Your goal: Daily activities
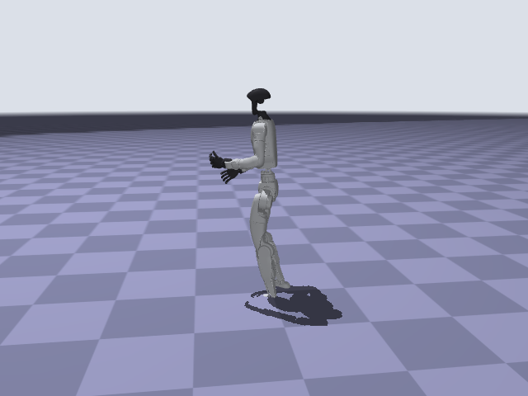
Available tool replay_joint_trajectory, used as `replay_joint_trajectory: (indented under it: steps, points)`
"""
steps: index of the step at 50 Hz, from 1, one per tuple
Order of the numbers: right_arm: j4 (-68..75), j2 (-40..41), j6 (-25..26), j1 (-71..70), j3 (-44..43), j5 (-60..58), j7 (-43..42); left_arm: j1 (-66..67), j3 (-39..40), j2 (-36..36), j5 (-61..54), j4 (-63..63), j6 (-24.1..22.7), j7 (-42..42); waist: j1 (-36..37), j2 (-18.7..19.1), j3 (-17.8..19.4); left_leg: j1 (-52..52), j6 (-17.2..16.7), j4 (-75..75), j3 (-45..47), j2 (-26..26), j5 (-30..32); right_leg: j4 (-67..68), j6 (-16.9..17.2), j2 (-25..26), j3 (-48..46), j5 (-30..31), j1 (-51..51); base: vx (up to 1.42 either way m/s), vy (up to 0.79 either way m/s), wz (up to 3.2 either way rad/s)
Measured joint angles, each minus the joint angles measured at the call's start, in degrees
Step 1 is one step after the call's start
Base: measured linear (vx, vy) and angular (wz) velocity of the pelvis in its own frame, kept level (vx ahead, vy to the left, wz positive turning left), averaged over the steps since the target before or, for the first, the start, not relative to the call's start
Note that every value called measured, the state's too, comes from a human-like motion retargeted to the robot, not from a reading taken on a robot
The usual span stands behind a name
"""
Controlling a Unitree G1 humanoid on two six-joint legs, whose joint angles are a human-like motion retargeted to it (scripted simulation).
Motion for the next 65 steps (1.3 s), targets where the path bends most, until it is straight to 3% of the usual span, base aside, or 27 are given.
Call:
replay_joint_trajectory:
  steps: [21, 38, 65]
  points:
    - [2.4, -1.5, 1.2, 4.0, 0.7, 4.9, 5.2, 10.0, -1.7, 0.8, -4.6, 5.2, 2.5, -4.9, 3.0, 0.0, -2.3, -4.6, -2.7, 3.4, -2.4, 0.7, 0.4, -6.2, 0.1, 1.9, -4.9, 3.0, 2.3, 0.00, 0.01, 0.30]
    - [8.1, 2.8, -0.7, 1.9, 2.7, -2.2, 3.6, 8.5, -2.6, -1.6, 4.6, 7.0, 0.8, -3.5, 7.0, -0.1, -4.6, -5.6, -4.1, 2.6, -5.4, 0.0, 2.0, -10.2, 0.5, 2.3, -8.5, 5.1, 4.9, 0.00, 0.03, 0.31]
    - [17.7, 5.0, -1.7, 3.4, -3.3, -14.5, 1.5, 5.6, -4.9, -2.8, 16.7, 9.1, -2.0, -4.6, 8.6, 0.4, -5.3, -3.0, -5.0, -2.1, -8.8, -2.7, 5.8, -10.0, 1.0, -0.7, -12.1, 6.2, 7.8, 0.00, 0.04, 0.20]
